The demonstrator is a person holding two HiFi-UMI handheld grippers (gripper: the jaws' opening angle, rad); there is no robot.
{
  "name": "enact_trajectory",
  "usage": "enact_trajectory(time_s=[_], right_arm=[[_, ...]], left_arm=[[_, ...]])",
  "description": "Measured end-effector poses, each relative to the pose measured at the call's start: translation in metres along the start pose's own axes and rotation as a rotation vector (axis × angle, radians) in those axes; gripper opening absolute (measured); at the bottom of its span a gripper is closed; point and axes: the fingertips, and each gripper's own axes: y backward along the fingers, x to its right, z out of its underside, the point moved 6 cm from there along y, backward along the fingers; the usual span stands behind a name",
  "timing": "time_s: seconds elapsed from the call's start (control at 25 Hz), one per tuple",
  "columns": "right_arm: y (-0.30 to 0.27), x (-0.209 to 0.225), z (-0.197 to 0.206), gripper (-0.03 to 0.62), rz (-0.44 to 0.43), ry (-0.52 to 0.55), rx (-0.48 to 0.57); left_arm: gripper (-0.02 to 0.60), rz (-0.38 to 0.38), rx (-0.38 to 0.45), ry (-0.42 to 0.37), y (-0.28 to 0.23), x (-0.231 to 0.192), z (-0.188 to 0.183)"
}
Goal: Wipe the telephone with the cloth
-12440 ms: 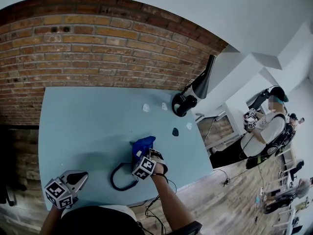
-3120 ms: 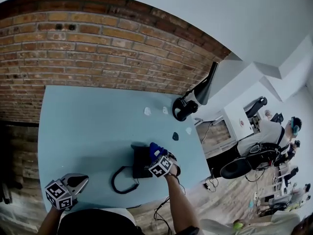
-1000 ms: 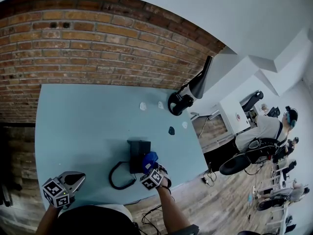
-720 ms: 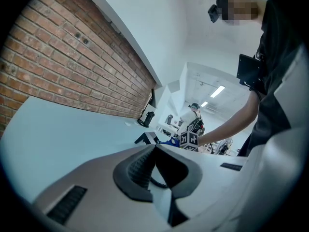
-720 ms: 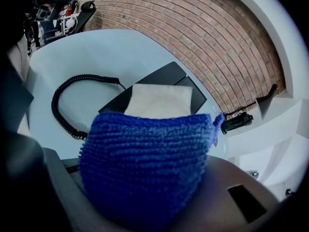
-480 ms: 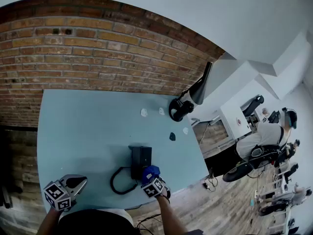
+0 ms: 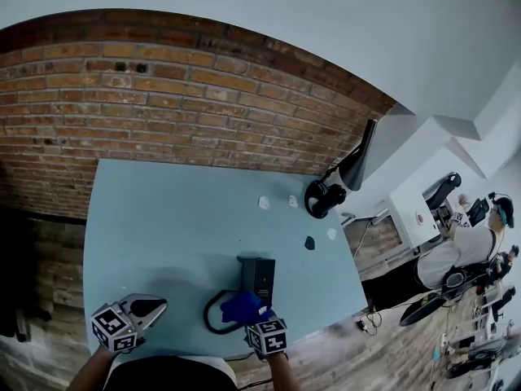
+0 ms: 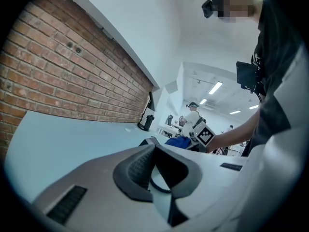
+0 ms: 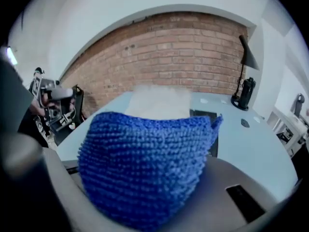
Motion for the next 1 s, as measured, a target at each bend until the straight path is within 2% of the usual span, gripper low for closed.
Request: enact_trajectory(time_s=[0.24,0.36,0.64,1.0], right_arm=[[0.034,-0.058,-0.089,0.078,-0.143,-0.084,0.397],[0.045,-0.080,-0.110,0.078,-0.204,-0.101,0.489],[0.043,-0.115,-0.114,0.078,-0.322,-0.145,0.522],[0.036,-0.134,-0.106,0.078,-0.394,-0.205,0.520]], left_arm=[[0.026,-0.012,0.051,-0.063,0.004,0.009,-0.027],[0.026,-0.023,0.065,-0.076,0.006,0.012,-0.035],[0.026,-0.040,0.061,-0.064,0.012,0.014,-0.027],[0.026,-0.050,0.051,-0.043,0.010,0.017,-0.018]])
